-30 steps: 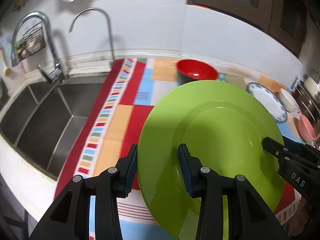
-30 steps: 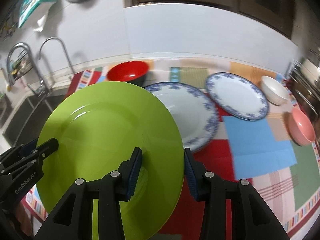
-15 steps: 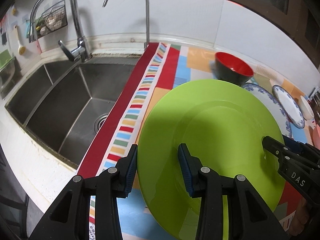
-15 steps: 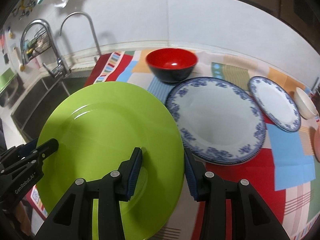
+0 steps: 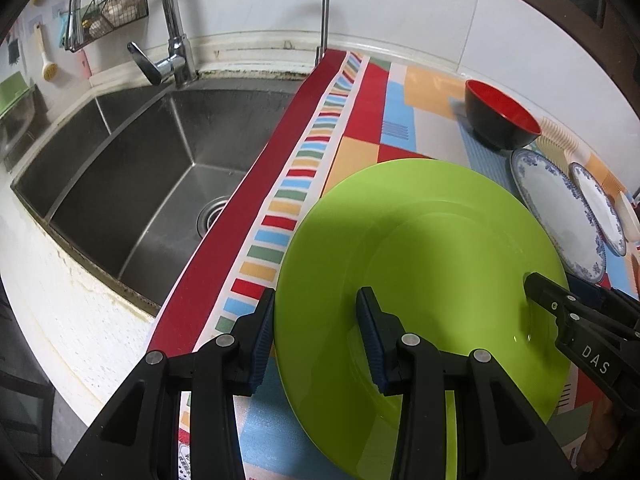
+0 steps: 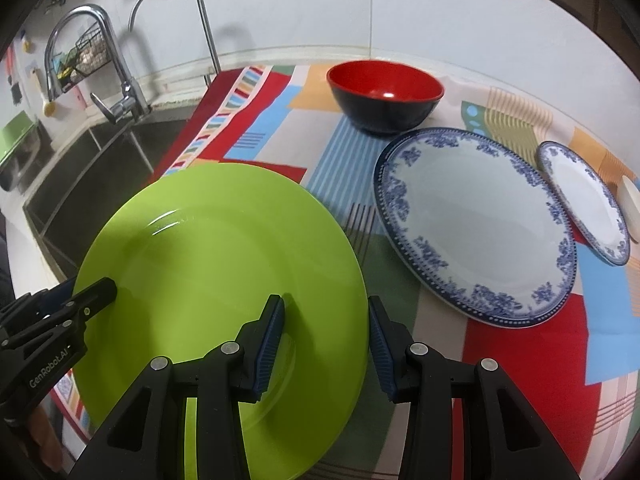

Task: Organize plates and bowls
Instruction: 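Carry the green plate with both grippers toward the sink edge of the table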

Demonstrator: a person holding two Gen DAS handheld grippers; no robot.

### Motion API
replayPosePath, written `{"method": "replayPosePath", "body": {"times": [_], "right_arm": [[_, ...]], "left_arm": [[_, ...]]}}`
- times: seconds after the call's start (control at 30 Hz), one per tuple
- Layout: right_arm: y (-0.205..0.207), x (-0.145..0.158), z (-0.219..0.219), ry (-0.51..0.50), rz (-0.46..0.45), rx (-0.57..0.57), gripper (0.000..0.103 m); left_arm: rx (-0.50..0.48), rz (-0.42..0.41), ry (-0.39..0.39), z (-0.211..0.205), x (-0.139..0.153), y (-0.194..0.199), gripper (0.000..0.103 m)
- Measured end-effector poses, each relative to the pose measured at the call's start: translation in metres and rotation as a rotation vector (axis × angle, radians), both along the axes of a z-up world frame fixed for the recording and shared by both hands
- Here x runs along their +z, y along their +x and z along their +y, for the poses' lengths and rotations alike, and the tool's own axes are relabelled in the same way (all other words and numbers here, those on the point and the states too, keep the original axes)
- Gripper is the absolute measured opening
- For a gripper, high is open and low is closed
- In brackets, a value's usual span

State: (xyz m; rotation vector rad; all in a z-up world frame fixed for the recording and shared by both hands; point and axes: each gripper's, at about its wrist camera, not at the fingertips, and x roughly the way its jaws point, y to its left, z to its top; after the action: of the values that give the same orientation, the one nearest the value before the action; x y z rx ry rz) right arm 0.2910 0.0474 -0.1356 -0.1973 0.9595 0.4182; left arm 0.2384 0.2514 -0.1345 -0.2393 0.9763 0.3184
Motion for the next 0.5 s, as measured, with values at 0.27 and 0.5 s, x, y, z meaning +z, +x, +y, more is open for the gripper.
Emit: {"method": "replayPosePath", "body": {"times": [0.27, 0.5], "right_arm": [[0.002, -0.010, 0.003, -0.012, 0.025, 0.000, 0.043], [0.004, -0.013, 0.004, -0.011, 0.035, -0.004, 0.043]], "left_arm": [[0.003, 0.023, -0.011, 0.002, -0.010, 0.001, 0.040], [0.003, 0.023, -0.004, 0.000, -0.010, 0.002, 0.040]]}}
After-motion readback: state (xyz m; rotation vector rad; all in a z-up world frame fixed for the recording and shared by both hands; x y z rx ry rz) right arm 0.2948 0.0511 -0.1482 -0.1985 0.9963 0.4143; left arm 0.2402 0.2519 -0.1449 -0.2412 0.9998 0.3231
